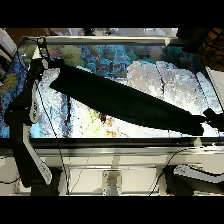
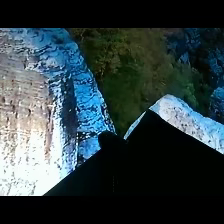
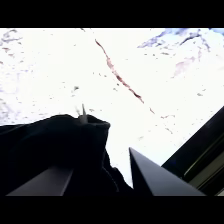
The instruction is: Fold the clothes and pants, and hang the long-sleeved shirts on hangers.
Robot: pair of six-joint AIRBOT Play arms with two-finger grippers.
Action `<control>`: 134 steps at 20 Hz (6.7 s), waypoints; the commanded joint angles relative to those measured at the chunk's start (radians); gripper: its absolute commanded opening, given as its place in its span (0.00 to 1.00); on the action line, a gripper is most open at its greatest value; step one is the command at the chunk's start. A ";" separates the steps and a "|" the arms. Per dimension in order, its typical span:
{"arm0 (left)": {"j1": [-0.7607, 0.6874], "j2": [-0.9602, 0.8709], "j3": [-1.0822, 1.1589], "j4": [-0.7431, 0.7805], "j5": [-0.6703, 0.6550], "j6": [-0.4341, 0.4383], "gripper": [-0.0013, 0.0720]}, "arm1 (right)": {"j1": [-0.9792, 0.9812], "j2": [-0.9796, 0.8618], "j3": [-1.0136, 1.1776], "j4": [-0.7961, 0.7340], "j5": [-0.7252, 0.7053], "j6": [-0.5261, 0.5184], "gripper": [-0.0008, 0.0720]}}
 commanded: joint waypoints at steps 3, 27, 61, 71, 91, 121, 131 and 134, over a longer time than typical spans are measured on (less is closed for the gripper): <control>0.002 -0.011 0.001 -0.020 0.035 -0.001 0.34 | 0.001 -0.009 0.000 -0.050 -0.005 -0.002 0.54; 0.135 -0.018 -0.006 -0.438 -0.683 0.361 0.64 | 0.015 0.074 0.178 0.228 0.343 -0.309 0.85; 0.839 0.744 -0.864 -0.060 -0.800 0.398 0.55 | 0.177 0.074 0.158 0.238 0.556 -0.317 0.85; 0.637 0.742 -0.863 -0.461 -0.396 0.603 0.55 | 0.325 0.074 0.158 0.237 0.445 -0.277 0.85; 0.548 0.485 -0.861 -0.196 -0.097 0.436 0.55 | 0.325 0.074 0.158 0.237 0.471 -0.190 0.85; 0.375 0.431 -0.677 -0.497 0.209 0.533 0.08 | 0.325 0.074 0.158 0.223 0.392 -0.192 0.85; 0.402 0.428 -0.426 -0.140 -0.228 0.321 0.33 | 0.325 0.074 0.158 0.227 0.426 -0.204 0.85; 0.465 0.427 -0.410 -0.123 -0.480 0.311 0.67 | 0.356 0.074 0.135 0.248 0.433 -0.229 0.84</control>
